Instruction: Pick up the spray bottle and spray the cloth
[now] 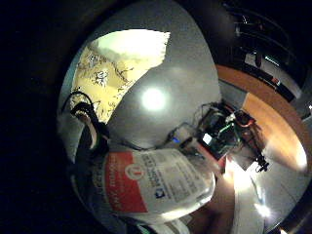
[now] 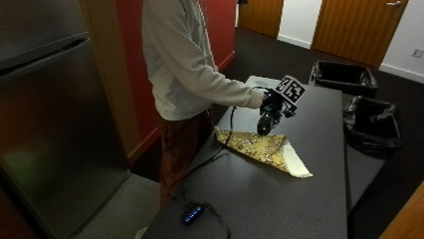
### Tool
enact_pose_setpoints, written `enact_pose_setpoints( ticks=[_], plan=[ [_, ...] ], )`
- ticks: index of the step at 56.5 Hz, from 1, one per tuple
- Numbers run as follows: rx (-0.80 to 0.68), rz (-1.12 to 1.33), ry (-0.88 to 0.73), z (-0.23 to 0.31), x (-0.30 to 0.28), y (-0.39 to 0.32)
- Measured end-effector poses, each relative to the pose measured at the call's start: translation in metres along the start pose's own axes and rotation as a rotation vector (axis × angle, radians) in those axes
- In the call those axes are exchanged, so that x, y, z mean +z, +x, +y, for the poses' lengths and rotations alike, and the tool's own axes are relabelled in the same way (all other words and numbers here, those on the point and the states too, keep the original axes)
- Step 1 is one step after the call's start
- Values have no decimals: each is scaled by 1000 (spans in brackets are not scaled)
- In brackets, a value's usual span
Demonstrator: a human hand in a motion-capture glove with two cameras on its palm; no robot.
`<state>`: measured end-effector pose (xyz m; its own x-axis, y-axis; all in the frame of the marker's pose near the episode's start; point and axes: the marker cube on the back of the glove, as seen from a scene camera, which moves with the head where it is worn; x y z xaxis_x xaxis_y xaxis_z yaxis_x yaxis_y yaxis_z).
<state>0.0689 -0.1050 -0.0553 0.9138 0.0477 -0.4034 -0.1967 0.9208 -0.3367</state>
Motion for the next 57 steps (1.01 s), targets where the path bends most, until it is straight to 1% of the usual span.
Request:
enact_pose_setpoints(
  ticks=[9, 13, 20, 25, 33, 42, 51, 55, 57],
  plan=[
    [11, -31, 32, 2, -11, -2],
    [-8, -64, 51, 6, -18, 2],
    [-11, -195, 96, 9, -39, -3],
    [-52, -332, 149, 16, -57, -1],
    [-169, -638, 315, 27, -93, -8],
    [-241, -994, 611, 29, -130, -33],
    [-415, -1326, 754, 30, -146, -53],
    [-431, -1420, 822, 19, -150, -67],
    [-407, -1433, 866, 9, -148, -72]
  ],
)
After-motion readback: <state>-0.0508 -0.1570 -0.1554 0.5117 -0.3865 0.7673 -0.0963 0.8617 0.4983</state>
